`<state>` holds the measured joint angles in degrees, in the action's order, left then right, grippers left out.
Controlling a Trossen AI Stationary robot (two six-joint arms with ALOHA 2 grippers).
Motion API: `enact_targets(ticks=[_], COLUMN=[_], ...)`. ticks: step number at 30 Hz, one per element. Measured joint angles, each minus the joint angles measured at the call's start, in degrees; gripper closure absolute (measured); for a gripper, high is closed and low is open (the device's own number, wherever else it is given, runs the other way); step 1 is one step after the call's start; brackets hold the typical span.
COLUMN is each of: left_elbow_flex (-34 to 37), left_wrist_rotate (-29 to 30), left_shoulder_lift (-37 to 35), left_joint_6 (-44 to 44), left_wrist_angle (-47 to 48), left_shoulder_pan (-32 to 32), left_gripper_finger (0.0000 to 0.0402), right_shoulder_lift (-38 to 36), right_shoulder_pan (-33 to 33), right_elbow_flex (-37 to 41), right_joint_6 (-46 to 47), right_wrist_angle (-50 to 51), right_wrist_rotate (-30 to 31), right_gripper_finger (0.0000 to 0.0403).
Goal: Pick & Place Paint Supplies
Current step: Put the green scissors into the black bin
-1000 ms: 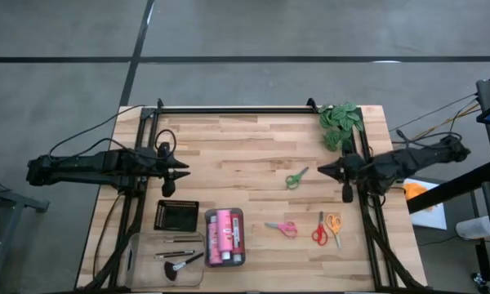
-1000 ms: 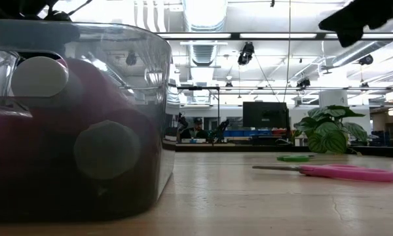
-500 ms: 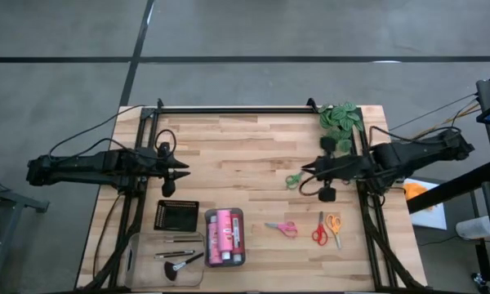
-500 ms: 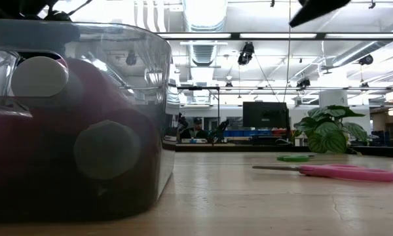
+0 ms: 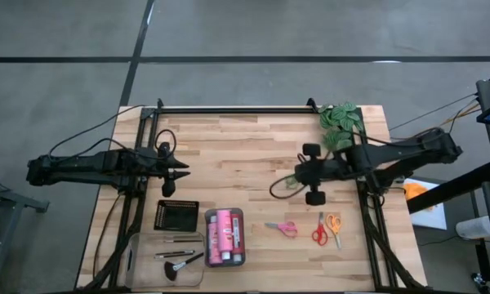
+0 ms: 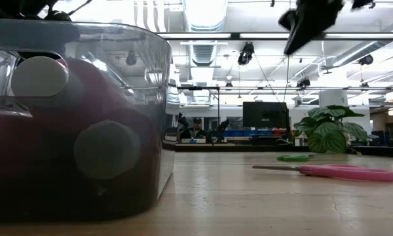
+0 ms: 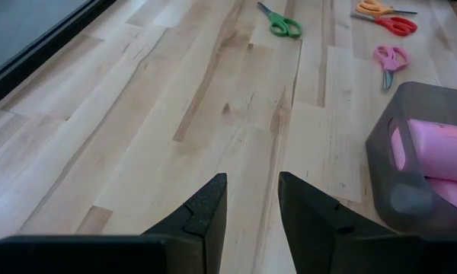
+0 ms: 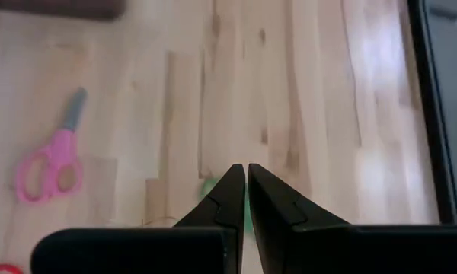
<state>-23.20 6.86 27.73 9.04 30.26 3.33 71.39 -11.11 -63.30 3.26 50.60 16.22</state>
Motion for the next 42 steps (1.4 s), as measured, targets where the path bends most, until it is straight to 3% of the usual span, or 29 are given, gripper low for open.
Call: enact_targets(ticks=[10,20,25,31,42], left_elbow_flex=[0.0,0.0,0.0,0.0,0.0], left_wrist_rotate=[0.0,0.0,0.0,0.0,0.0], left_shoulder_lift=[0.0,0.0,0.0,0.0,0.0], left_joint_6=[0.0,0.0,0.0,0.0,0.0], left_wrist_angle=[0.0,0.0,0.0,0.0,0.0], left_shoulder_pan=[0.0,0.0,0.0,0.0,0.0], left_gripper_finger=[0.0279,0.0279,0.0279,0.0279,0.0279], right_shoulder_lift=[3.5,7.4,9.4,13.0,20.3], right_shoulder_pan=[6.9,8.3,9.4,9.4,9.4], right_elbow_flex=[11.3,16.8,17.1,17.2,17.2], right_joint_6=[-14.4,-16.0,-12.7,-17.8,-18.9], right_wrist_angle=[-8.2,-15.1,-16.0,-16.2,-16.9], right_wrist_rotate=[-12.6,-13.0,-13.3,-13.3,-13.3], right_gripper_finger=[0.0387,0.0385,0.0337,0.0275,0.0268])
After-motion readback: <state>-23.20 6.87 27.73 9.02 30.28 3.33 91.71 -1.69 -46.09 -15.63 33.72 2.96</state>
